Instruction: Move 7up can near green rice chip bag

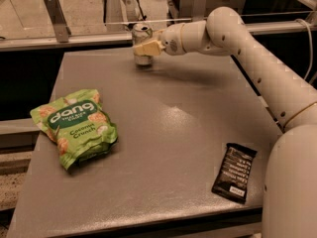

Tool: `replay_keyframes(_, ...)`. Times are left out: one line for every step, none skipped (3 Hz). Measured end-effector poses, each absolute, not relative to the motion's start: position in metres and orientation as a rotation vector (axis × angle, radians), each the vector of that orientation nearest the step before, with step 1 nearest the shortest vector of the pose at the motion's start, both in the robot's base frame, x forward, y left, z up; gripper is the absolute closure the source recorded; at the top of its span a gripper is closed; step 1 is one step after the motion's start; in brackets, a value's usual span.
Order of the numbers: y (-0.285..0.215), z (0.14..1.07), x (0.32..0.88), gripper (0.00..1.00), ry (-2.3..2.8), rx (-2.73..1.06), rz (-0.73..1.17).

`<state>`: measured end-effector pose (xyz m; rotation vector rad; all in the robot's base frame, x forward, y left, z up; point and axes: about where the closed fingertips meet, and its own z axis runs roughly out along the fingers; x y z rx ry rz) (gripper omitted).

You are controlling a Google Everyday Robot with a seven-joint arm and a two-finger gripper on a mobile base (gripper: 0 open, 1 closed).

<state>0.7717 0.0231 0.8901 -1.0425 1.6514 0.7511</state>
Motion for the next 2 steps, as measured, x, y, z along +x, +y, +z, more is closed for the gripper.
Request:
replay_keyframes(0.0122,0.9121,0.7631,0.87,1.597,-1.031,0.767)
replay_keyframes(0.0142,0.9122,0.7624,1.00,1.594,-1.033,0.772)
